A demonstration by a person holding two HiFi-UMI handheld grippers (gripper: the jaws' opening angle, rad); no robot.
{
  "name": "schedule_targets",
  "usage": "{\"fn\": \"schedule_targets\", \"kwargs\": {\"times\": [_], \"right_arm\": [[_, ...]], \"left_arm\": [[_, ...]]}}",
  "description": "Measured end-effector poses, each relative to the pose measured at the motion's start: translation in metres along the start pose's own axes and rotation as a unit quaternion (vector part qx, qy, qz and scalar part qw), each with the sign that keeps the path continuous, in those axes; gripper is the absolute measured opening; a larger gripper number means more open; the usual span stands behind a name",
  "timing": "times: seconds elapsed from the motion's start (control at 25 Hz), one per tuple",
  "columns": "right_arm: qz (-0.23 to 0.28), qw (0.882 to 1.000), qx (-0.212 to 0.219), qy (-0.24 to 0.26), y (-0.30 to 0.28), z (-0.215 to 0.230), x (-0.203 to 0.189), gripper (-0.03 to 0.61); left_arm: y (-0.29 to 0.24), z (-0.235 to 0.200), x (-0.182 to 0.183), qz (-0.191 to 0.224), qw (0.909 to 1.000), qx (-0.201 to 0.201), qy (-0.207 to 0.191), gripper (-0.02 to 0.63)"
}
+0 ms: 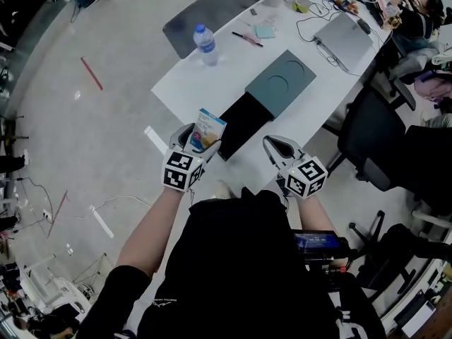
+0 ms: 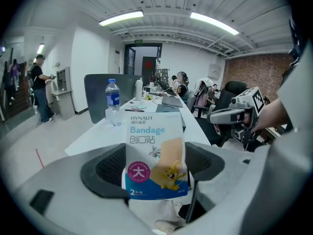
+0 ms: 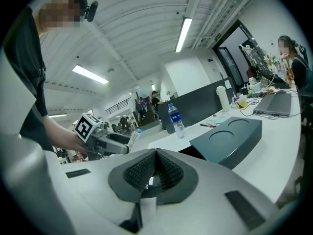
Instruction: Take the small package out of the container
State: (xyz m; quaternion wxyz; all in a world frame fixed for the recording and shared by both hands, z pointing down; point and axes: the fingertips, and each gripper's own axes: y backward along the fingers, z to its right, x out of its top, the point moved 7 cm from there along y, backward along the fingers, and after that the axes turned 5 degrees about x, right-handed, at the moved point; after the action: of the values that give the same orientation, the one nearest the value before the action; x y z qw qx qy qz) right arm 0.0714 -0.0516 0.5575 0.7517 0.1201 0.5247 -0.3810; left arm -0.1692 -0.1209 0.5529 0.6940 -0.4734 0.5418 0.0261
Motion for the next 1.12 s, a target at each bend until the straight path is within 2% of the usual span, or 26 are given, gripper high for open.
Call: {"fn": "schedule_targets", "kwargs": {"times": [0.48,1.12], "right_arm": [[0.006,1.000,0.013,0.023,-0.008,-0.046,-0.006,0.026],[-0.006,0.998,0.034,0.048,-0.018,-0.105,-0.026,0.026]], "left_arm": [[0.061,-0.017,-0.034,0.046,0.9972,0.035,0.048,0.380],[0.133,-0.041,-0.101,0.074,0.9877,0.080,0.112,0.380]]}}
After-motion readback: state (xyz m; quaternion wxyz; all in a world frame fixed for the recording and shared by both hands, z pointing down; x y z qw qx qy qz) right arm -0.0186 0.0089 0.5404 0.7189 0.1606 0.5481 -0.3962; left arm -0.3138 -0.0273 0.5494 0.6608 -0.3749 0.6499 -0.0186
